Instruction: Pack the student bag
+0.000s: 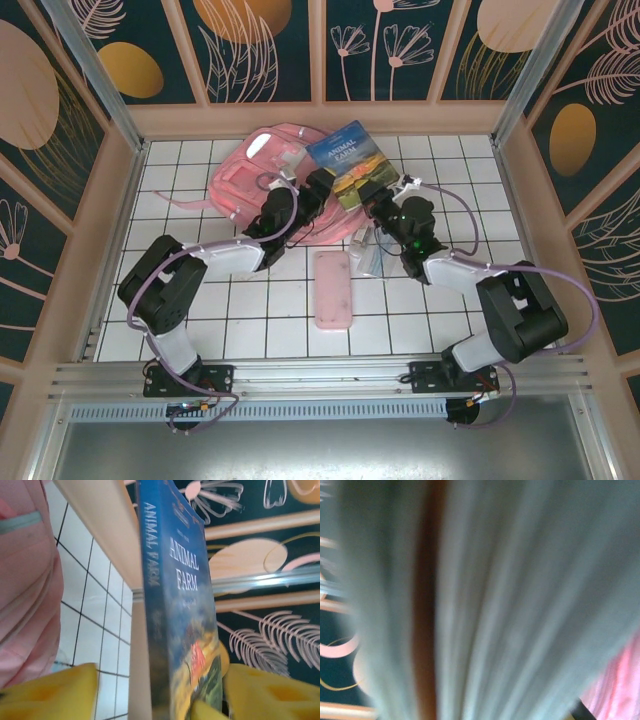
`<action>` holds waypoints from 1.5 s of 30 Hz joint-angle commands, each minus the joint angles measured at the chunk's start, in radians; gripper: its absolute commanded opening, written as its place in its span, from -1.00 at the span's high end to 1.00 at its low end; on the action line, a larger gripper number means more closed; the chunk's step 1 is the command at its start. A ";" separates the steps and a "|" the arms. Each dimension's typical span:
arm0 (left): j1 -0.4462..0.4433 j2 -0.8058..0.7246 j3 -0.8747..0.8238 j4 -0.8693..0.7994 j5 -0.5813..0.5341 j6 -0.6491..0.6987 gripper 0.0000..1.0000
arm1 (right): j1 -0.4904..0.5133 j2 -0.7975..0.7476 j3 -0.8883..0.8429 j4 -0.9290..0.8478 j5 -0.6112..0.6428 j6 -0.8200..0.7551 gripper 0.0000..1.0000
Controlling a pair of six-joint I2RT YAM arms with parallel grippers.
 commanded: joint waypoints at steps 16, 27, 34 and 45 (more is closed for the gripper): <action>-0.006 0.365 0.757 -1.223 -0.211 1.118 -0.43 | -0.374 -0.285 0.060 -0.615 -0.211 -0.430 1.00; 0.001 0.559 0.849 -1.329 -0.310 1.177 -0.01 | -0.401 -0.318 0.037 -0.685 -0.263 -0.492 1.00; 0.050 0.403 0.794 -1.287 -0.200 1.127 1.00 | -0.399 -0.294 0.047 -0.635 -0.354 -0.501 1.00; 0.203 0.120 0.760 -1.156 0.183 0.983 1.00 | -0.300 -0.164 0.095 -0.547 -0.436 -0.430 1.00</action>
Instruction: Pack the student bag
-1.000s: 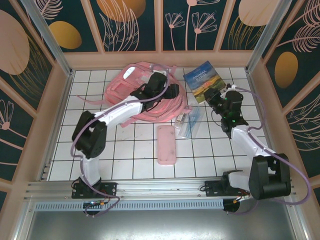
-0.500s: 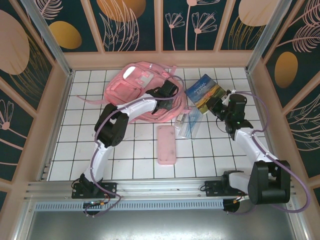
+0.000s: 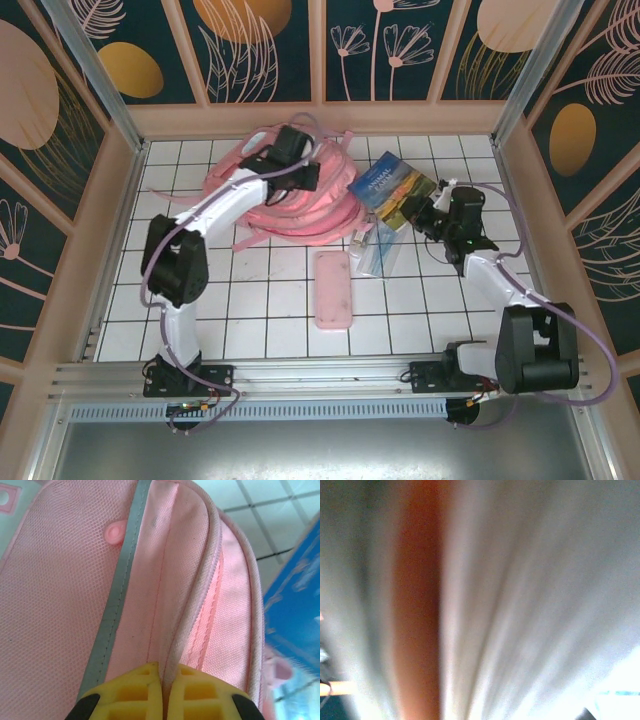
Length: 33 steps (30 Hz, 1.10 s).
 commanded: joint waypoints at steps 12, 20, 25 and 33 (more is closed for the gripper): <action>0.100 -0.156 -0.128 0.349 0.434 -0.292 1.00 | 0.253 0.308 0.151 0.416 -0.100 0.197 1.00; 0.101 -0.191 -0.197 0.447 0.477 -0.357 1.00 | 0.345 0.730 0.482 0.612 -0.116 0.343 1.00; 0.101 -0.201 -0.212 0.460 0.445 -0.361 1.00 | 0.369 0.934 0.714 0.525 -0.163 0.362 0.99; 0.117 -0.218 -0.243 0.515 0.376 -0.391 1.00 | 0.361 0.908 0.822 0.031 -0.011 0.225 -0.26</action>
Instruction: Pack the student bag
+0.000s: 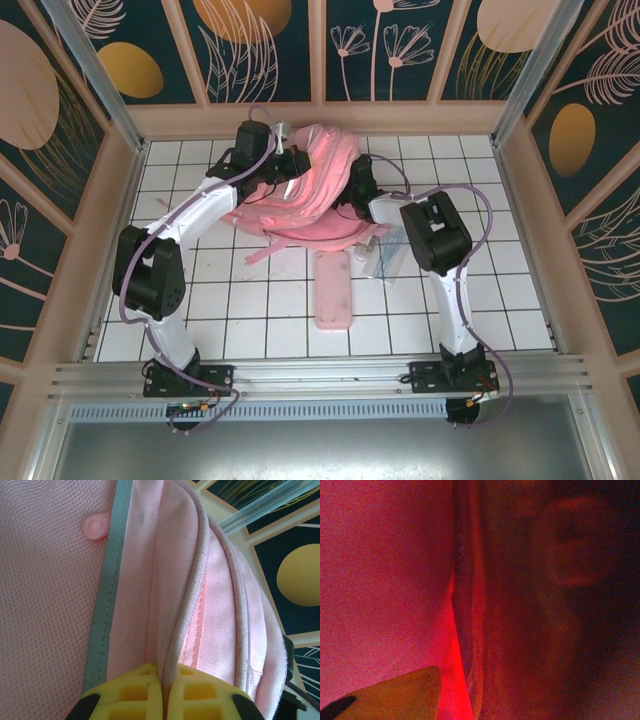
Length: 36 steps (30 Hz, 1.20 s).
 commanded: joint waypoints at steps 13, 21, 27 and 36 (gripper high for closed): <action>0.052 -0.075 -0.037 0.260 -0.038 -0.095 1.00 | -0.050 -0.320 0.045 -0.729 0.286 -0.314 -0.98; 0.052 -0.037 -0.091 0.340 -0.001 -0.144 1.00 | -0.047 -0.586 -0.129 -0.940 0.462 -0.497 -0.98; 0.053 -0.020 -0.147 0.380 0.055 -0.229 -0.70 | -0.005 -0.829 -0.287 -1.025 0.679 -0.532 -0.98; 0.069 -0.329 -0.469 0.328 -0.199 -0.227 -0.98 | 0.112 -0.859 -0.310 -0.812 0.621 -0.536 -0.98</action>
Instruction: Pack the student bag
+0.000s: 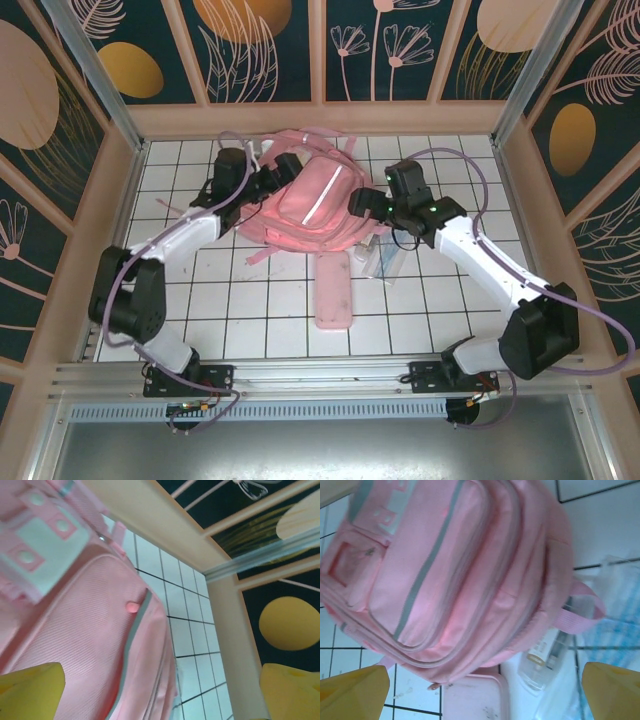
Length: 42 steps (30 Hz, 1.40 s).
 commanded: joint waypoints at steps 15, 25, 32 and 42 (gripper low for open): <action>0.048 -0.246 -0.503 0.117 -0.357 -0.146 -0.73 | 0.355 0.215 0.055 0.322 0.057 -0.121 -0.96; 0.054 0.081 -0.485 0.367 -0.264 -0.254 -0.27 | 0.403 0.283 0.108 0.283 0.083 -0.096 -0.97; 0.055 0.146 -0.444 0.442 -0.218 -0.273 1.00 | 0.404 0.273 0.048 0.366 -0.041 -0.117 -0.89; 0.046 -0.126 -0.449 0.337 -0.222 -0.364 1.00 | 0.402 0.422 0.046 0.478 -0.226 -0.042 -0.23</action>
